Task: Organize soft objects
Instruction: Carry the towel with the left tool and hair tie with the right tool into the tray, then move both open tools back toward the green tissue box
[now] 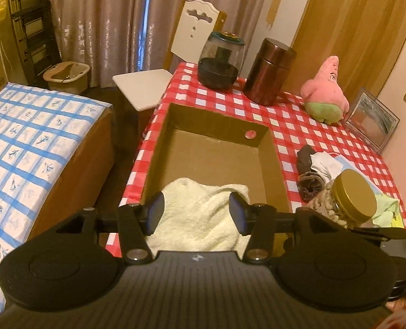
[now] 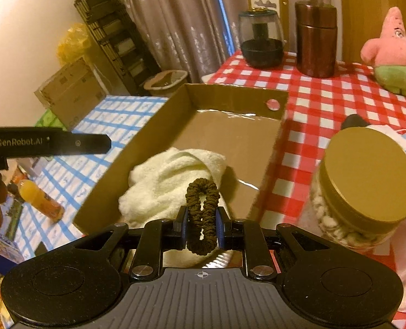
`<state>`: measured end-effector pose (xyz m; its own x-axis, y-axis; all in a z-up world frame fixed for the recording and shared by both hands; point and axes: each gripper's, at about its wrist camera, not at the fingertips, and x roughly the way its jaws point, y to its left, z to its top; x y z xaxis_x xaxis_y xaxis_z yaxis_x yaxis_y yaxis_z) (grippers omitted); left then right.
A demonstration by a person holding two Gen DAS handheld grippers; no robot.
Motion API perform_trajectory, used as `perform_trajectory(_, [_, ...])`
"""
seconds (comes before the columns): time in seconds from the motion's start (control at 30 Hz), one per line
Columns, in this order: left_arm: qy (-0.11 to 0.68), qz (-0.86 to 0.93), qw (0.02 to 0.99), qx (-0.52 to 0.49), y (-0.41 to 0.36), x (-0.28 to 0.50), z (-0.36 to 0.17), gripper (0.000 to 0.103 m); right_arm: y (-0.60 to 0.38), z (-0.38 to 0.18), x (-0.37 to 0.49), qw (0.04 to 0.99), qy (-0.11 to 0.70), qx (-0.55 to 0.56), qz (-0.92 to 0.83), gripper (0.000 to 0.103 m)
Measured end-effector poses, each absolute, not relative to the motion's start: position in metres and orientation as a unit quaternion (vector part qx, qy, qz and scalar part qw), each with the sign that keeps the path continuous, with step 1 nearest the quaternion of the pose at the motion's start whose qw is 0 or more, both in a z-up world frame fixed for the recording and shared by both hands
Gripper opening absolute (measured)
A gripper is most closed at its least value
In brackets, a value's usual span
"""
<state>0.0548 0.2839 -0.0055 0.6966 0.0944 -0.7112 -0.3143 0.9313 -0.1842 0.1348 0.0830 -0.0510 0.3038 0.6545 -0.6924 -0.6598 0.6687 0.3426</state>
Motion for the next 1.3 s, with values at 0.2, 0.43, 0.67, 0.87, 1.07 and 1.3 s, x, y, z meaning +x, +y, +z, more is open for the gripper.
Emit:
perform_trajectory(0.2, [0.368,0.121,0.910,-0.145,0.281,0.044,-0.004,0.056,0.084,-0.049,0.131,0.808,0.420,-0.005,0.413,0.051])
perform_trajectory(0.43, [0.360,0.125,0.914,-0.141,0.269,0.030,-0.002,0.061,0.062,-0.044,0.120,0.817,0.419,0.001,0.395,0.051])
perform_trajectory(0.67, [0.337,0.105,0.927,-0.123,0.234,0.018,-0.001,0.061,0.023,-0.033,0.097,0.839,0.408,0.005,0.359,0.051])
perform_trajectory(0.87, [0.335,0.083,0.932,-0.112,0.194,0.015,0.005,0.070,-0.024,-0.024,0.083,0.861,0.401,0.017,0.313,0.052])
perform_trajectory(1.07, [0.338,0.066,0.932,-0.111,0.160,0.015,0.011,0.077,-0.075,-0.014,0.076,0.876,0.397,0.036,0.270,0.052])
perform_trajectory(1.3, [0.347,0.041,0.931,-0.109,0.122,0.018,0.015,0.080,-0.132,-0.002,0.072,0.892,0.391,0.056,0.221,0.053])
